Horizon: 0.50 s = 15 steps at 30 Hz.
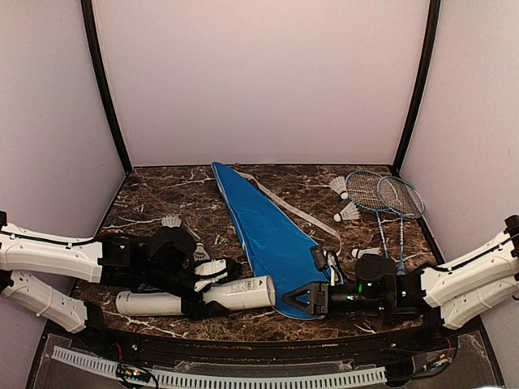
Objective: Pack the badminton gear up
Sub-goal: Open the tube cap from the shuttle tube.
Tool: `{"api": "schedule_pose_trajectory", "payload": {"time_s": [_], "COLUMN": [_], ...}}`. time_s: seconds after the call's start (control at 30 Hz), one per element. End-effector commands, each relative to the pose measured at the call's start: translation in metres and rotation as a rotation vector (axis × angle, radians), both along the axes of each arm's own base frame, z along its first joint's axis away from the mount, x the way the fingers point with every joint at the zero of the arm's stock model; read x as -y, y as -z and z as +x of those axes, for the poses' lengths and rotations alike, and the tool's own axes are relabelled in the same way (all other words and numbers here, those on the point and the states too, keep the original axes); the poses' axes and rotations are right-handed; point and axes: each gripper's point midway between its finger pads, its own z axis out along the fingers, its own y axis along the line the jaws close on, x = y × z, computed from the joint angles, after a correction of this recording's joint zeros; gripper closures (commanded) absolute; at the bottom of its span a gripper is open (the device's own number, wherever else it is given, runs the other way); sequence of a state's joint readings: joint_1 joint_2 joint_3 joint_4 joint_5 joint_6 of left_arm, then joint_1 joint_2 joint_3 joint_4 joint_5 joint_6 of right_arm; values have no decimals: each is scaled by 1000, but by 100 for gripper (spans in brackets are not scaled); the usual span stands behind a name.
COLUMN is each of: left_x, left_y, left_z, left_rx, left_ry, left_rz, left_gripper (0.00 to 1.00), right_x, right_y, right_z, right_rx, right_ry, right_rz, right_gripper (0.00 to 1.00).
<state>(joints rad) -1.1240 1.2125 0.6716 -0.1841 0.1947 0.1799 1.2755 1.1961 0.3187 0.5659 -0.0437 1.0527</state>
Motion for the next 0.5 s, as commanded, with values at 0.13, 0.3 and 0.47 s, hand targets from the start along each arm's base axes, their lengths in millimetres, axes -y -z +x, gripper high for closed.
{"api": "schedule_pose_trajectory", "payload": {"time_s": [0.13, 0.3, 0.47], "left_x": [8, 8, 8], "left_y": [-11, -12, -12], "left_z": [-2, -2, -2], "left_rx": [10, 11, 11], "left_ry": [28, 30, 31], "left_rz": [-70, -73, -72], "left_gripper": [27, 27, 27], "right_x": [-22, -33, -42], "right_y": [-23, -20, -16], "right_z": [21, 24, 24], "right_rx": [33, 30, 19], "right_ry": [44, 13, -14], "right_rz": [67, 58, 54], "right_gripper": [63, 67, 74]}}
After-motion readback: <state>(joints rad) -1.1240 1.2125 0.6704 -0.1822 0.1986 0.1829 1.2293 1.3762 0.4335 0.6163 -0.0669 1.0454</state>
